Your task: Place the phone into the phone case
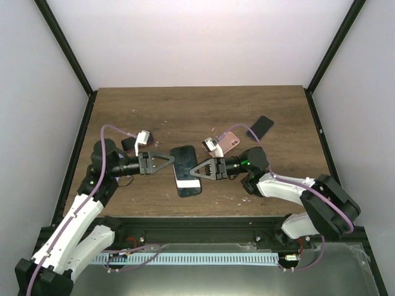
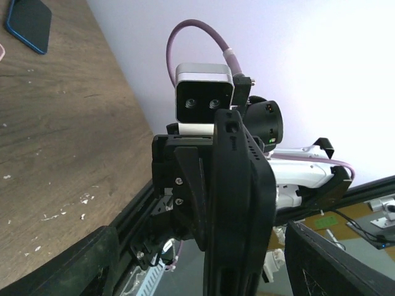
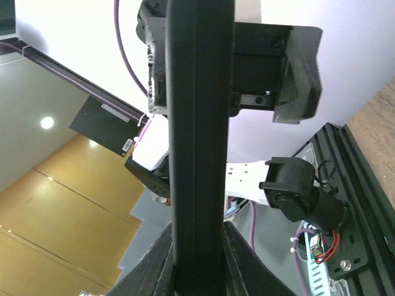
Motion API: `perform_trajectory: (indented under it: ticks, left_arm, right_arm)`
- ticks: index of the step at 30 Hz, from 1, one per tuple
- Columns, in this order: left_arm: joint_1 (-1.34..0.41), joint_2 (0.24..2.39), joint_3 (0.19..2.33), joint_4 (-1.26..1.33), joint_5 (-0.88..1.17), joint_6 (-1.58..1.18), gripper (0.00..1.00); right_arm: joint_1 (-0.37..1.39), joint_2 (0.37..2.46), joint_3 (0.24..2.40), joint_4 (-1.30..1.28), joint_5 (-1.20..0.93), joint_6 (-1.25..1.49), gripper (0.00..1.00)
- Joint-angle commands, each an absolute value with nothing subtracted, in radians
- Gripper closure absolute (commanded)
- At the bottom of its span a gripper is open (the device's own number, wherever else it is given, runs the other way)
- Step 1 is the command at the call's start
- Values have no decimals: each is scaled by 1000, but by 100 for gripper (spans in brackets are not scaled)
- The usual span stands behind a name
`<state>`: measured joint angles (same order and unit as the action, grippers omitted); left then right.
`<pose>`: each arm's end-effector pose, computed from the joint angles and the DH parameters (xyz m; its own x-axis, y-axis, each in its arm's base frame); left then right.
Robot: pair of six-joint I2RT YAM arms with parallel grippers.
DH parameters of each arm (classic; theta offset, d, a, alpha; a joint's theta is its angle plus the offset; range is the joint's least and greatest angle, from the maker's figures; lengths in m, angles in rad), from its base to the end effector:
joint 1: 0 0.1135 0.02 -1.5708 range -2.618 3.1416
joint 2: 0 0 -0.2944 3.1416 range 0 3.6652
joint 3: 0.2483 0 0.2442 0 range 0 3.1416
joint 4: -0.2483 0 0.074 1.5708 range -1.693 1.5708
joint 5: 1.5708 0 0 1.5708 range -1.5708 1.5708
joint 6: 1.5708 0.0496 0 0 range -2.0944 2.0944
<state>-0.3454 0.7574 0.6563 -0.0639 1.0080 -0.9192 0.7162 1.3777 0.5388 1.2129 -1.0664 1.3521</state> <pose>0.1239 -0.0892 0.3351 -0.8615 -0.1409 -0.4878 0.4627 0.1774 -0.8686 0.1658 0.2018 0.3022 -0.8500 -0.1144 -0.5142 -0.4712 -0.2711 0.8393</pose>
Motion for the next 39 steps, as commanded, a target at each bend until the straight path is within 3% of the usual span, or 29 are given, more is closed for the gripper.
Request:
perform_trajectory:
  ticks: [1, 7, 17, 22, 28, 31, 39]
  left_arm:
    - [-339, 747, 642, 60, 1048, -982, 26]
    - [-339, 745, 607, 166, 1050, -1055, 34]
    - [-339, 776, 538, 323, 1034, -1182, 88]
    - [-339, 779, 580, 195, 1011, -1112, 100]
    - [-339, 780, 616, 82, 997, -1048, 99]
    - [-339, 785, 629, 54, 1001, -1038, 93]
    - [-339, 782, 592, 83, 1034, -1091, 49]
  right_arm:
    - [713, 1368, 541, 1357, -1072, 1398, 85]
    - [725, 1379, 547, 1361, -1079, 1399, 85]
    - [732, 1424, 535, 1424, -1077, 1436, 79]
    - [732, 1438, 529, 1409, -1057, 1434, 72]
    - [732, 1448, 524, 1390, -1021, 1432, 79]
    - [732, 1441, 518, 1361, -986, 1431, 82]
    - [732, 1399, 487, 1318, -833, 1441, 83]
